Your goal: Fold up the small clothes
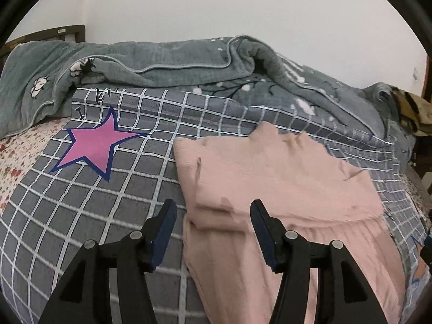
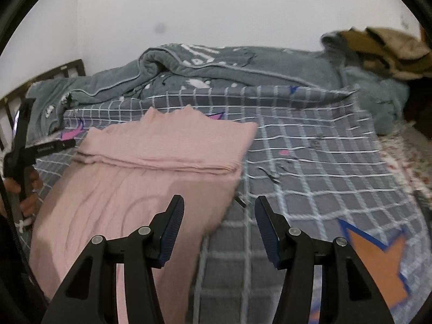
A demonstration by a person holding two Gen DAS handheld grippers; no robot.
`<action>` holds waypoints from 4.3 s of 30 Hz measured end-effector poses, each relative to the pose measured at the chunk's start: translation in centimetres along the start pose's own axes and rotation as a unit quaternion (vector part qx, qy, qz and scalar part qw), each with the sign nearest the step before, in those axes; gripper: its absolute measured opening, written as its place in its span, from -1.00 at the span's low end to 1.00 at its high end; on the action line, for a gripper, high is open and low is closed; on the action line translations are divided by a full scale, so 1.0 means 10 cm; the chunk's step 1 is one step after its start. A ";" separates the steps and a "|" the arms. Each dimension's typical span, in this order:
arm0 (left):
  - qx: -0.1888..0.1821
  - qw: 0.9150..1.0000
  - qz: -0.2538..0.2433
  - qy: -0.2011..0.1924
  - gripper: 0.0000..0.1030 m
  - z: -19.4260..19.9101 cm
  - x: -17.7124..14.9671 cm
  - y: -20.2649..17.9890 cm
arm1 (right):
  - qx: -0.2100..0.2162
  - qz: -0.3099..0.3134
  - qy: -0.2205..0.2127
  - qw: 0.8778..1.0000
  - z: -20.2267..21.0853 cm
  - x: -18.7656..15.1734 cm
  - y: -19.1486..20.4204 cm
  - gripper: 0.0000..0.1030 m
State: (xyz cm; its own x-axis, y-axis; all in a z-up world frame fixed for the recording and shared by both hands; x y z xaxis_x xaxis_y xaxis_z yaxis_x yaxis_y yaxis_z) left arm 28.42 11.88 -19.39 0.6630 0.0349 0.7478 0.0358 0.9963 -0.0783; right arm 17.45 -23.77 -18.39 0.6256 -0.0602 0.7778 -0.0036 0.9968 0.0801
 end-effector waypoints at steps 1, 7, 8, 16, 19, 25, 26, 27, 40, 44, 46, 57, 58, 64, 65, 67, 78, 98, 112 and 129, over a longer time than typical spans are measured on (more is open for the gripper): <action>-0.004 1.000 -0.001 -0.002 0.06 0.04 -0.02 -0.02 | -0.002 0.001 -0.003 1.000 0.10 -0.02 0.01 0.05; -0.043 0.998 0.037 -0.015 0.06 0.50 -0.44 -0.08 | 0.004 0.012 -0.012 1.000 0.64 -0.17 0.10 0.05; -0.050 0.998 0.039 -0.015 0.06 0.57 -0.50 -0.09 | 0.008 0.014 -0.013 1.000 0.72 -0.22 0.12 0.05; -0.046 0.998 0.023 0.018 0.06 1.08 -1.10 -0.13 | 0.031 0.008 0.011 0.999 0.83 -0.56 0.21 0.01; -0.033 0.999 0.008 0.028 0.06 1.21 -1.33 -0.11 | 0.043 0.001 0.023 0.999 0.80 -0.72 0.23 -0.12; -0.068 0.997 0.022 0.001 0.03 1.48 -1.59 -0.06 | 0.059 -0.016 0.034 0.998 0.72 -1.02 0.26 -0.22; -0.070 0.997 0.022 -0.010 0.03 1.52 -1.58 -0.07 | 0.052 -0.003 0.028 0.998 0.72 -1.04 0.29 -0.22; -0.063 0.998 0.018 -0.021 0.03 1.55 -1.59 -0.07 | 0.042 0.009 0.022 0.999 0.73 -1.06 0.30 -0.22; -0.060 0.998 0.034 0.000 0.03 1.48 -1.65 -0.03 | 0.040 0.034 0.011 0.999 0.84 -1.21 0.42 -0.67; -0.054 0.998 0.023 0.004 0.03 1.47 -1.67 -0.07 | 0.050 0.025 0.021 0.998 0.82 -1.23 0.41 -0.67; -0.054 0.998 0.015 0.009 0.04 1.45 -1.67 -0.11 | 0.053 0.020 0.025 0.998 0.80 -1.24 0.40 -0.62; -0.059 0.995 -0.043 0.066 0.04 1.22 -1.77 -0.46 | 0.060 -0.001 0.049 0.997 0.63 -1.35 0.35 -0.40; -0.058 0.995 -0.047 0.069 0.04 1.21 -1.77 -0.47 | 0.062 -0.004 0.052 0.997 0.62 -1.36 0.34 -0.39; -0.046 0.994 -0.057 0.084 -0.10 1.17 -1.80 -0.51 | 0.067 -0.010 0.068 0.995 0.52 -1.44 0.36 -0.40; -0.049 0.994 -0.053 0.084 -0.14 1.17 -1.80 -0.50 | 0.069 -0.012 0.071 0.995 0.50 -1.45 0.36 -0.39; -0.050 0.994 -0.045 0.085 -0.27 1.16 -1.79 -0.47 | 0.067 -0.012 0.074 0.995 0.48 -1.47 0.36 -0.39; -0.080 0.992 0.015 0.096 -0.64 1.12 -1.78 -0.33 | 0.071 -0.031 0.099 0.992 0.38 -1.52 0.31 -0.61; -0.106 0.987 0.027 0.117 -0.82 1.11 -1.83 -0.35 | 0.083 -0.048 0.104 0.990 0.34 -1.55 0.30 -0.76; -0.149 0.977 0.096 0.118 -0.86 1.16 -1.83 -0.31 | 0.133 -0.080 0.121 0.980 0.44 -1.49 0.28 -0.81; -0.200 0.958 0.196 0.068 -0.87 1.61 -0.96 -0.11 | 0.252 -0.209 0.075 0.942 0.88 -0.60 0.15 -0.82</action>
State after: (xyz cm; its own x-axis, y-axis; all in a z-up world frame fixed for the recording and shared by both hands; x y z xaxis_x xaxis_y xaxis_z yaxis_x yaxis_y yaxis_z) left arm 10.00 11.69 -15.84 0.7739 0.3631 0.5189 0.0290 0.7981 -0.6018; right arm 6.80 -22.36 -17.48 0.7576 -0.3955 0.5192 -0.0791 0.7340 0.6745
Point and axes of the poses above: each gripper's, at about its wrist camera, not at the fingertips, and z roughly against the way its jaws point, y to its left, x to its top, the point moved 6 cm from there along -z, roughly the way its jaws point, and after that the axes turned 6 degrees about -z, right-handed, at the moved point
